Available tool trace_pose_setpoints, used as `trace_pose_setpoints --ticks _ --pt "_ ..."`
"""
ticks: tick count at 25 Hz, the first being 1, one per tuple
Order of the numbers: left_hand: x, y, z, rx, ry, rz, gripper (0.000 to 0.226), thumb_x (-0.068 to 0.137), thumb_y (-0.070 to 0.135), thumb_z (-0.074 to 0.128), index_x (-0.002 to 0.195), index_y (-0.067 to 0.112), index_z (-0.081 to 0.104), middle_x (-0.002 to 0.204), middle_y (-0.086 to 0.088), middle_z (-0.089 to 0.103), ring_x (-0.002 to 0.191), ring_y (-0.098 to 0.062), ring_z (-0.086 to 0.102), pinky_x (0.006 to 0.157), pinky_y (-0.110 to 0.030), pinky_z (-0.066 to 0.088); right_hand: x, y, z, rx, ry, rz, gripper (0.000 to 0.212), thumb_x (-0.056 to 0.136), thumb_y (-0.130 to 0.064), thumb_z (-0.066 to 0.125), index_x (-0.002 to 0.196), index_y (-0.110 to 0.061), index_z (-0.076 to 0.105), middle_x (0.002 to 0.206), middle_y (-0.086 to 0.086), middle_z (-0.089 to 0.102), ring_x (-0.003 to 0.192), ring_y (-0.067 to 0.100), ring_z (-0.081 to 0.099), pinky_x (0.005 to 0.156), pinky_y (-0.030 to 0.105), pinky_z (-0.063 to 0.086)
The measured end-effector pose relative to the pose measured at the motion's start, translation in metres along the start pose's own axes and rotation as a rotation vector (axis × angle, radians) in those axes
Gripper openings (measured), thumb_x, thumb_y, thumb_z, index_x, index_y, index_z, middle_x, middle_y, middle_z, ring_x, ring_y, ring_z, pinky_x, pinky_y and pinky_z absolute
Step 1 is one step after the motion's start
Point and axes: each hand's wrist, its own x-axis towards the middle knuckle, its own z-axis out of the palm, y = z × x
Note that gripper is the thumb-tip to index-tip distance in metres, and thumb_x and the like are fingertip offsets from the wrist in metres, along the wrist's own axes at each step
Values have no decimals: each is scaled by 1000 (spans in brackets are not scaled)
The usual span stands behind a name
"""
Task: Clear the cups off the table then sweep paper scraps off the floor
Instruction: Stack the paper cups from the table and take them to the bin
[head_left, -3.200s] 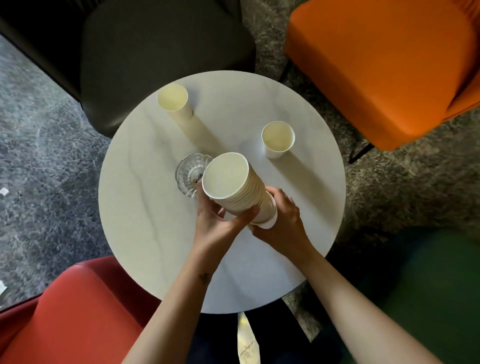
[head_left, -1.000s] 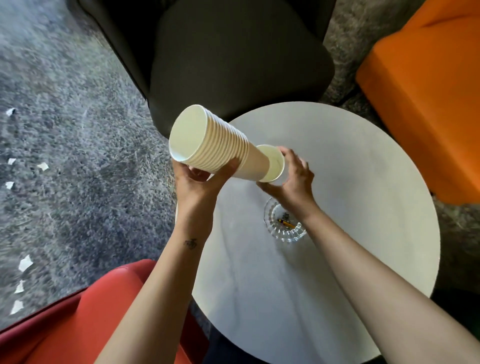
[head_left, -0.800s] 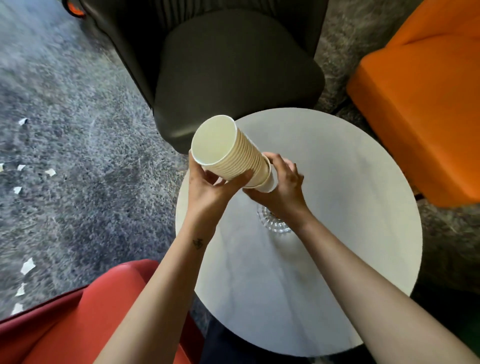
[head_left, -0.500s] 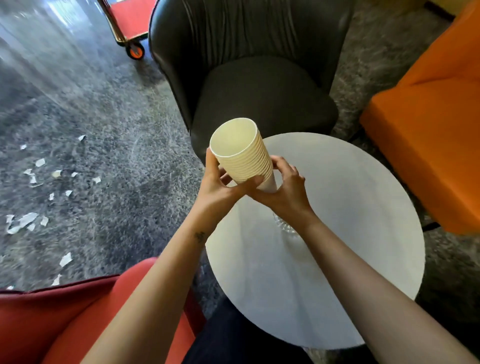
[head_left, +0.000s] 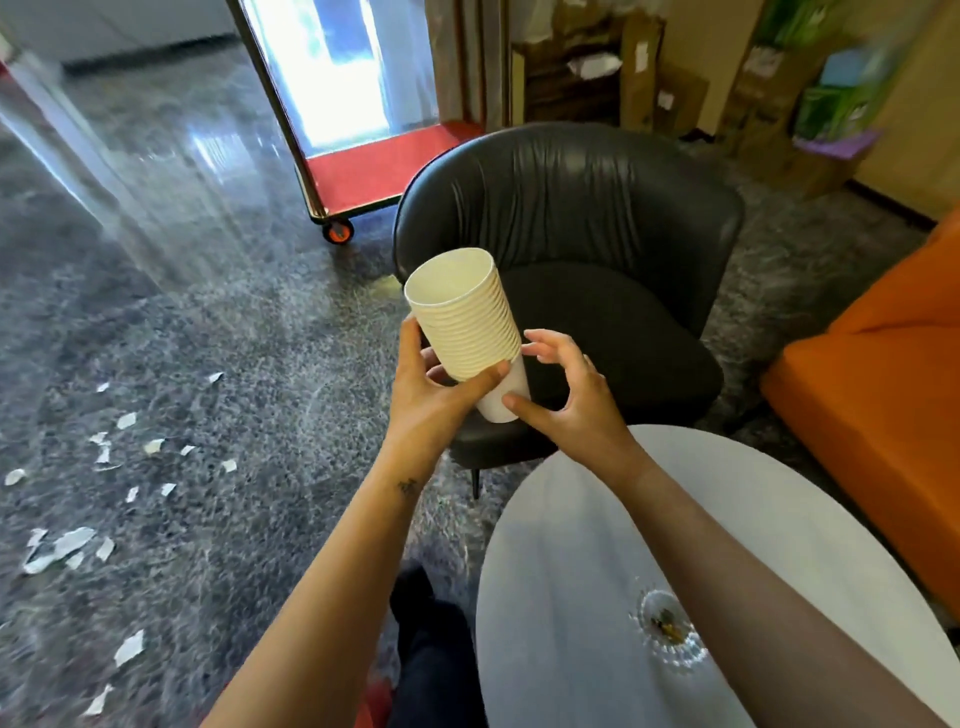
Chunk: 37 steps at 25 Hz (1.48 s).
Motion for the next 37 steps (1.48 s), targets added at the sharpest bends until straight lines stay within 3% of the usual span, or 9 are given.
trace_pose_setpoints --ticks 6,11,13,17,23,28,31,34,37 --pt "182 -18 -81 7 -1 20 73 65 19 86 116 45 42 96 16 65 88 5 64 67 -14 51 180 -14 71 81 120 9 44 85 -22 68 124 -20 50 115 -7 59 113 12 53 102 38 40" --pt "298 -25 -205 35 131 4 69 67 13 85 111 47 44 96 17 61 82 11 62 62 -9 49 332 -62 170 117 -29 -73 44 84 -15 69 123 -14 51 112 -4 60 105 10 55 84 -2 34" --pt "322 -24 -255 56 187 22 70 70 11 82 118 42 42 102 16 58 85 14 60 64 -6 48 374 -81 211 149 -75 -121 44 83 -11 69 123 -9 52 111 1 62 103 12 57 84 2 36" --pt "344 -24 -353 107 336 14 83 61 31 79 133 30 37 113 15 55 95 8 58 69 -7 47 435 -120 298 167 -287 -205 53 81 -15 72 128 -11 48 114 0 61 101 10 57 80 1 37" --pt "371 -28 -484 132 519 2 75 63 21 87 120 42 43 106 9 63 92 2 63 70 -14 51 511 -202 449 236 -724 -354 75 65 -9 83 122 -32 39 110 -13 59 101 3 57 84 10 42" --pt "423 -29 -597 158 836 -8 78 54 39 82 121 39 43 109 1 64 97 -9 64 73 -20 53 596 -271 587 336 -911 -459 69 54 -19 71 116 -25 42 101 -14 59 93 7 59 81 19 47" --pt "444 -23 -661 88 992 -27 75 63 32 78 129 37 42 111 -1 63 98 -7 64 70 -14 50 643 -316 658 391 -1025 -484 69 55 -27 78 113 -27 43 100 -15 59 87 -4 58 76 11 46" --pt "441 -16 -736 55 1257 -47 64 77 26 76 131 34 43 117 -7 60 100 -11 61 71 -16 49 683 -365 739 438 -1153 -507 67 64 -18 85 117 -22 45 100 -17 60 81 -14 58 69 5 44" --pt "420 -16 -809 96 1491 -69 42 89 14 61 126 28 49 111 -7 62 93 -9 61 76 -23 47 702 -410 825 501 -1247 -486 64 68 -14 82 119 -22 44 103 -13 62 90 -4 60 76 13 49"
